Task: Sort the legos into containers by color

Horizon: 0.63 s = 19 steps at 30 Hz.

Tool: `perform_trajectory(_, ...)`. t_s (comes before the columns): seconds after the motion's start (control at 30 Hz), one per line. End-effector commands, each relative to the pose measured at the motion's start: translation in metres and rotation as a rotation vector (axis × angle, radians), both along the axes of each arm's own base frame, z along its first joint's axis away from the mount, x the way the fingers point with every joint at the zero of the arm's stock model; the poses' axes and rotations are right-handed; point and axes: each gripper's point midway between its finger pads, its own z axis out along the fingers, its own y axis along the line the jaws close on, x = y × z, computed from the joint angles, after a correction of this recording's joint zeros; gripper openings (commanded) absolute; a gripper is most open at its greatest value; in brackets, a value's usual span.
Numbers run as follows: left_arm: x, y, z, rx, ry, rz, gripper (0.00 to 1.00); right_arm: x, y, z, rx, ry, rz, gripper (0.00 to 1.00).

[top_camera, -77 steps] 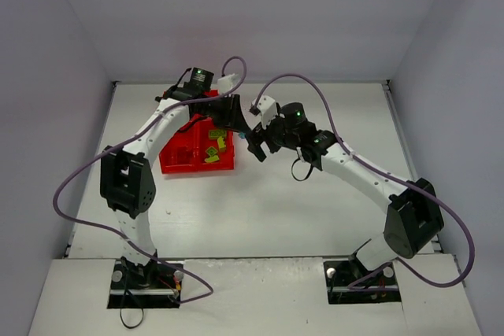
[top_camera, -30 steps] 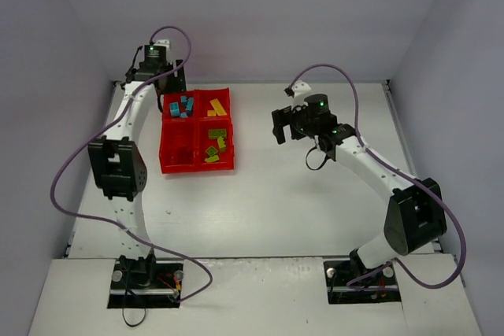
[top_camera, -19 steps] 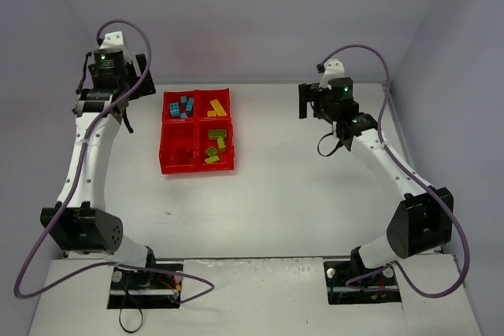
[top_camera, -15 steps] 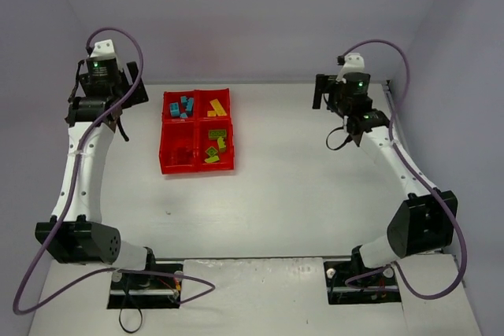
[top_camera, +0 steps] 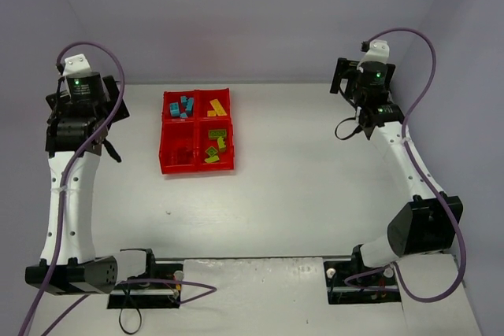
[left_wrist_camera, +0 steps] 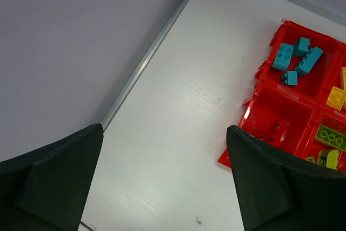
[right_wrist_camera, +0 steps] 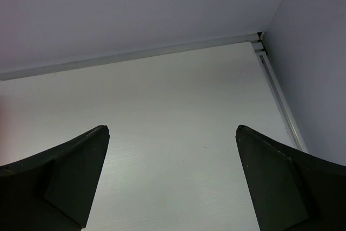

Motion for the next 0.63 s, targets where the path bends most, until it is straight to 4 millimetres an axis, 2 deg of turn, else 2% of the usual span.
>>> perform_trajectory(0.0, -0.008, 0.011, 0.025, 0.022, -0.06, 0.065, 0.9, 0.0, -0.011, 0.05, -0.015, -0.132, -0.06, 1.0)
perform_trajectory(0.13, -0.006, 0.01, 0.023, 0.012, -0.056, 0.069, 0.9, -0.006, -0.016, 0.049, -0.023, -0.142, -0.09, 1.0)
perform_trajectory(0.6, -0.002, 0.011, 0.014, -0.017, -0.05, 0.105, 0.9, -0.014, -0.014, 0.051, -0.012, -0.171, -0.073, 1.0)
